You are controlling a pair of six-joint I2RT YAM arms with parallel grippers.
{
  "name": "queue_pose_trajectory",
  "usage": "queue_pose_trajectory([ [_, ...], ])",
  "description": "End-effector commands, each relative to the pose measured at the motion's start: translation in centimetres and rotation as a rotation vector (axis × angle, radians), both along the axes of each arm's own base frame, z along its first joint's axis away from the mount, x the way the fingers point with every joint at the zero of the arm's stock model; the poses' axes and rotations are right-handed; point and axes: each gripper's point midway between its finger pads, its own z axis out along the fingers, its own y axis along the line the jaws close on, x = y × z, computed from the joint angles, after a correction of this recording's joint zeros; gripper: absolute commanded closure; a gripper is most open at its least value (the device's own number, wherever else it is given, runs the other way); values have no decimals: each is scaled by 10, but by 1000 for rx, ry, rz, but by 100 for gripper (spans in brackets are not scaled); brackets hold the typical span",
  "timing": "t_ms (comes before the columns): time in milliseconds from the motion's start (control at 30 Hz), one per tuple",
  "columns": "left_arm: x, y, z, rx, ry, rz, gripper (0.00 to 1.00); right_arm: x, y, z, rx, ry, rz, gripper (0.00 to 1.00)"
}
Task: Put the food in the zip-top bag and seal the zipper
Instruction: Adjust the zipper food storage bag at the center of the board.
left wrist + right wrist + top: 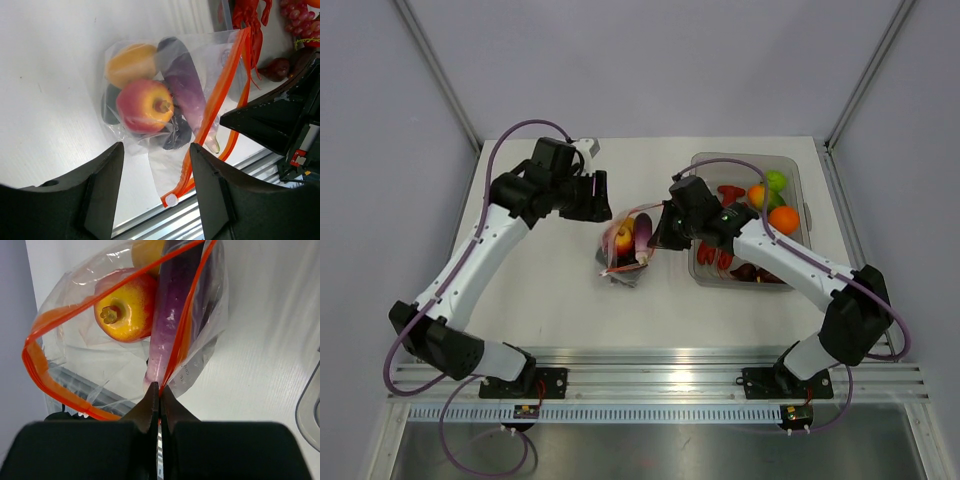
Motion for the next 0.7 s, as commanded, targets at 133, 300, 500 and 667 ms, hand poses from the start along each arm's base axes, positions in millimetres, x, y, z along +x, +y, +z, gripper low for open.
queue_pose_trajectory([
  [133,-62,12,10,-20,-112,-46,43,3,10,59,144,-116,-40,100],
  [300,-85,16,-7,-37,-230,-109,44,2,10,70,150,-127,-35,100],
  [500,-84,18,-10,-97,-413,-127,37,3,14,72,149,-120,-17,100],
  [667,-81,15,-30,-89,-454,-159,35,3,18,70,155,-110,-5,100],
])
